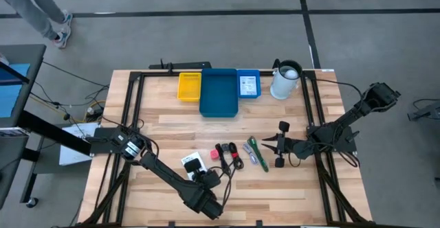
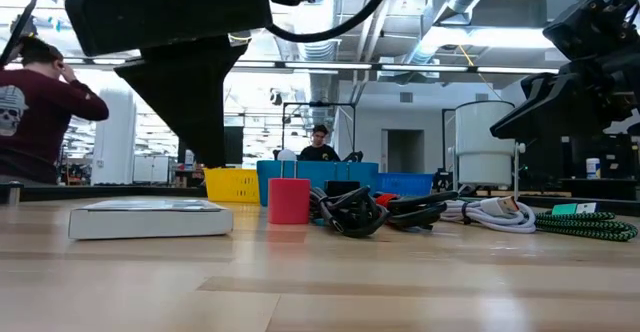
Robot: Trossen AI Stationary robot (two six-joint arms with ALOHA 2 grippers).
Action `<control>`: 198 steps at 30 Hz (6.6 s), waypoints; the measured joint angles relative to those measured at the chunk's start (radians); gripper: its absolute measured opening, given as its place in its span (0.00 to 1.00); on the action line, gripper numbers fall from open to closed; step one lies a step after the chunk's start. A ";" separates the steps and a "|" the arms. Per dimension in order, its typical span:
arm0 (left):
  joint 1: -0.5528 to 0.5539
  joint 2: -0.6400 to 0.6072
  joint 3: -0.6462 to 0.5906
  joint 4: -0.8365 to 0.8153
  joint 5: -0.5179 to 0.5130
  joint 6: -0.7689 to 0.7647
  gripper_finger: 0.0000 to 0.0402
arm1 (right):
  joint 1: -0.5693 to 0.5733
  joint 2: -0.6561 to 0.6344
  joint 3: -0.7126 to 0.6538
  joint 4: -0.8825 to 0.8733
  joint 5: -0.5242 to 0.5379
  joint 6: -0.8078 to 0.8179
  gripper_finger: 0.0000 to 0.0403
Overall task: Pick and place items into bin
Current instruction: Put the white card reader box into the blue bin
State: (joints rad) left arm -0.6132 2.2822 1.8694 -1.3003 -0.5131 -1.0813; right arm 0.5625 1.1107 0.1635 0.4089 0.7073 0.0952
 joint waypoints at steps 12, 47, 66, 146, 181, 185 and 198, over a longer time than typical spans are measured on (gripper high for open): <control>0.000 -0.003 -0.008 0.063 0.018 0.042 0.01 | 0.000 0.000 0.000 0.023 -0.004 0.002 0.17; 0.035 0.101 -0.002 -0.011 0.127 0.091 0.47 | 0.000 0.000 0.000 -0.008 -0.028 0.002 0.17; 0.058 0.132 0.002 0.071 0.179 0.128 0.02 | 0.000 0.000 0.000 -0.012 -0.030 0.002 0.17; -0.055 0.209 0.177 -0.239 -0.147 -0.116 0.00 | -0.006 0.000 0.091 -0.004 -0.176 -0.139 0.17; -0.158 0.041 0.081 -0.271 -0.428 -0.414 0.00 | -0.472 0.000 0.320 -0.229 -0.894 -0.201 0.17; -0.149 -0.069 0.059 -0.271 -0.539 -0.328 0.00 | -0.473 0.000 0.320 -0.229 -0.896 -0.200 0.17; -0.161 -0.590 -0.504 -0.189 -0.820 -0.343 0.00 | -0.431 0.000 0.320 -0.220 -0.895 -0.190 0.17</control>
State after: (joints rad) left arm -0.7746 1.6923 1.3650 -1.4889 -1.3327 -1.4242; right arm 0.1319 1.1107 0.4831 0.1890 -0.1880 -0.0948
